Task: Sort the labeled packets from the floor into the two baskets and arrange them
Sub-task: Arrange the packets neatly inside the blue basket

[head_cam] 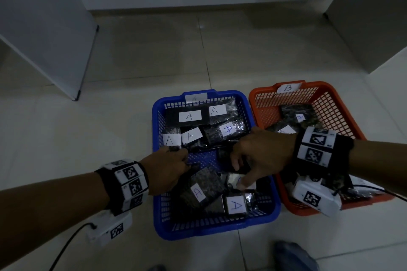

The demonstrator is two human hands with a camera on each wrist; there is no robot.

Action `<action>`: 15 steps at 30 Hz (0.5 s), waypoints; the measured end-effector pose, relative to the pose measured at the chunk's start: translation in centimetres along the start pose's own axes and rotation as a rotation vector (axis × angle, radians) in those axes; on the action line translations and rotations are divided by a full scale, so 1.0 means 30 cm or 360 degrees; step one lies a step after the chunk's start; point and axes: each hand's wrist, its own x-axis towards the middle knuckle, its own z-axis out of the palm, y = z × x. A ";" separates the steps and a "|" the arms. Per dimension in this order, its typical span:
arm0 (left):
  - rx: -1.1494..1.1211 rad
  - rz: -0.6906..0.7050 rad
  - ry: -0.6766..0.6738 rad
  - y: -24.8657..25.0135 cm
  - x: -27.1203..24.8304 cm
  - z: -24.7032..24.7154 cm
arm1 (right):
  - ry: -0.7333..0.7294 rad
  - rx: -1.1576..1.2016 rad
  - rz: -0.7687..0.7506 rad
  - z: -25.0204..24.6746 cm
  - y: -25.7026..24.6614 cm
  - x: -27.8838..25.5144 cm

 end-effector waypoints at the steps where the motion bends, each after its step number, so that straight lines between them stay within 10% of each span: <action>1: -0.0011 0.0050 0.0052 0.005 -0.002 -0.003 | 0.0003 0.0091 0.0022 -0.010 0.004 -0.002; 6: -0.0109 -0.0022 -0.0023 -0.006 -0.012 -0.006 | 0.0208 0.0273 0.0057 -0.041 0.024 0.013; 15: -0.0255 0.0029 0.0893 -0.006 -0.028 -0.196 | 0.0466 0.1220 0.0025 -0.059 -0.038 0.108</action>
